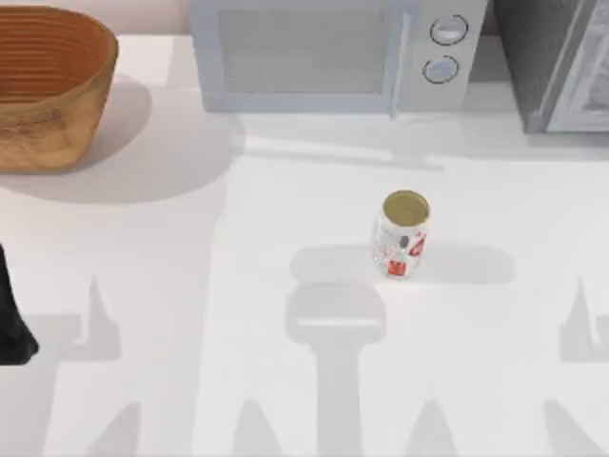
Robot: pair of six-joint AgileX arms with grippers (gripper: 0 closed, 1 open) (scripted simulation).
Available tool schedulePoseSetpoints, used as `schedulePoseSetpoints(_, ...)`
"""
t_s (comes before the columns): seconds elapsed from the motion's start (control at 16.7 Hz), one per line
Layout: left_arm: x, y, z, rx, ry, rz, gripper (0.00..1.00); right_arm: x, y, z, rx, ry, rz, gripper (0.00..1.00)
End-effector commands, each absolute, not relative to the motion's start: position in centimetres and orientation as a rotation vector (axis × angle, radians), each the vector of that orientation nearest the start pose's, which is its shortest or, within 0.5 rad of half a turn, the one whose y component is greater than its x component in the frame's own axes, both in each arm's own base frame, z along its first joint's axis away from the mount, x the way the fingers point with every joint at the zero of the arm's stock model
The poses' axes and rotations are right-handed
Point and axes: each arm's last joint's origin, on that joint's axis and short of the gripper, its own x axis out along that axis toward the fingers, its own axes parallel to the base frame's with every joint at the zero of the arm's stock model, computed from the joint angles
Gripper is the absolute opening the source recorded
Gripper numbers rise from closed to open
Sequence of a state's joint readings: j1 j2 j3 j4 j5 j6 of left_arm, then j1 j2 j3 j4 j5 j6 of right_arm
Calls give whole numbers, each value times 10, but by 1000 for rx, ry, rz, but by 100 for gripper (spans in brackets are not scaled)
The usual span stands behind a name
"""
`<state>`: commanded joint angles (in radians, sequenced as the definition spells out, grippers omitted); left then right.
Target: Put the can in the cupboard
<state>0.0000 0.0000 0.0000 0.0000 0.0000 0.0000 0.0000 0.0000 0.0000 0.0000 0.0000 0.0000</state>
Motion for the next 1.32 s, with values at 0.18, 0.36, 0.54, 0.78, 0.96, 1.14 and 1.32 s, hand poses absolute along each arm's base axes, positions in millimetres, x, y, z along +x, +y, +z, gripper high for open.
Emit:
schedulePoseSetpoints(0.18,106,-1,160,0,0,0,100,106,-1,159,-2,8,-2,100)
schedulePoseSetpoints(0.36,106,-1,160,0,0,0,100,111,-1,152,-21,73,-20,100)
schedulePoseSetpoints(0.54,106,-1,160,0,0,0,100,118,2,149,-37,131,-36,100)
schedulePoseSetpoints(0.78,106,-1,160,0,0,0,100,132,11,159,-47,152,-45,100)
schedulePoseSetpoints(0.96,106,-1,160,0,0,0,100,150,23,169,-51,139,-44,100)
schedulePoseSetpoints(1.14,106,-1,160,0,0,0,100,171,42,177,-54,118,-41,100)
schedulePoseSetpoints(1.32,106,-1,160,0,0,0,100,195,68,177,-56,94,-36,100)
